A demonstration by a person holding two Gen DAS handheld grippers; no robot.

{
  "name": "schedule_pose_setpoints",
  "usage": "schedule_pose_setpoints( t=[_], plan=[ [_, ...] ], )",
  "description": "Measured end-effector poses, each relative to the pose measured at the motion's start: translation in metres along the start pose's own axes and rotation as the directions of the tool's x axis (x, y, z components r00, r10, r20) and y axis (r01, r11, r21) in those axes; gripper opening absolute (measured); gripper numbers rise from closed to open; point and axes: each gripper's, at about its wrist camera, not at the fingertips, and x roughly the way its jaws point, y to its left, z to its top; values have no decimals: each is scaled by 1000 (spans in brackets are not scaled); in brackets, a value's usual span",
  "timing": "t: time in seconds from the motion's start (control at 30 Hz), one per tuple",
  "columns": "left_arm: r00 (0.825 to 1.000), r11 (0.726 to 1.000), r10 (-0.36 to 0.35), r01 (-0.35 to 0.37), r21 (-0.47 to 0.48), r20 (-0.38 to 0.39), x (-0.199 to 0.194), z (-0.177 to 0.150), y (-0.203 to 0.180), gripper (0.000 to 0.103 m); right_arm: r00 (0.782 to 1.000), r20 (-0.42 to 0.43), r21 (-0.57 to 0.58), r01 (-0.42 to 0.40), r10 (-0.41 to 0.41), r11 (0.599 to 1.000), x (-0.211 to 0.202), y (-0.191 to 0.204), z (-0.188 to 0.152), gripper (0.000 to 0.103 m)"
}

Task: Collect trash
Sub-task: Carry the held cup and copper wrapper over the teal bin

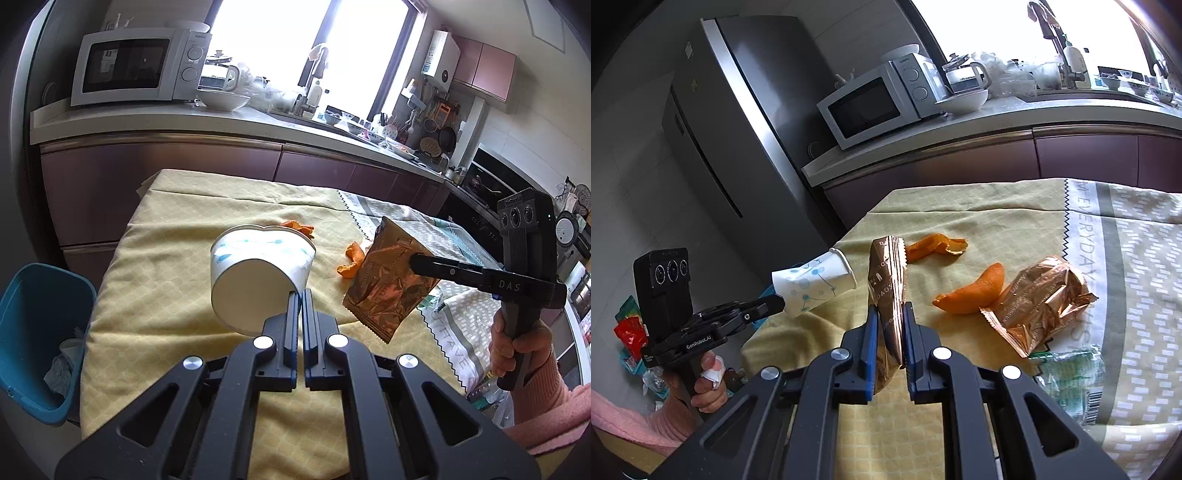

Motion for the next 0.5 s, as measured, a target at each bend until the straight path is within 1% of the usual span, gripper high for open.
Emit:
schedule_pose_setpoints(
  t=[0.27,0.5],
  plan=[
    [999,999,43,-43,-1,31,-32,-10,9,2,998,-16,-17,-58,57,998,21,21,6,12],
    [995,996,89,-88,-22,48,-58,-18,19,2,995,-31,-30,-98,97,995,39,36,12,12]
  ],
)
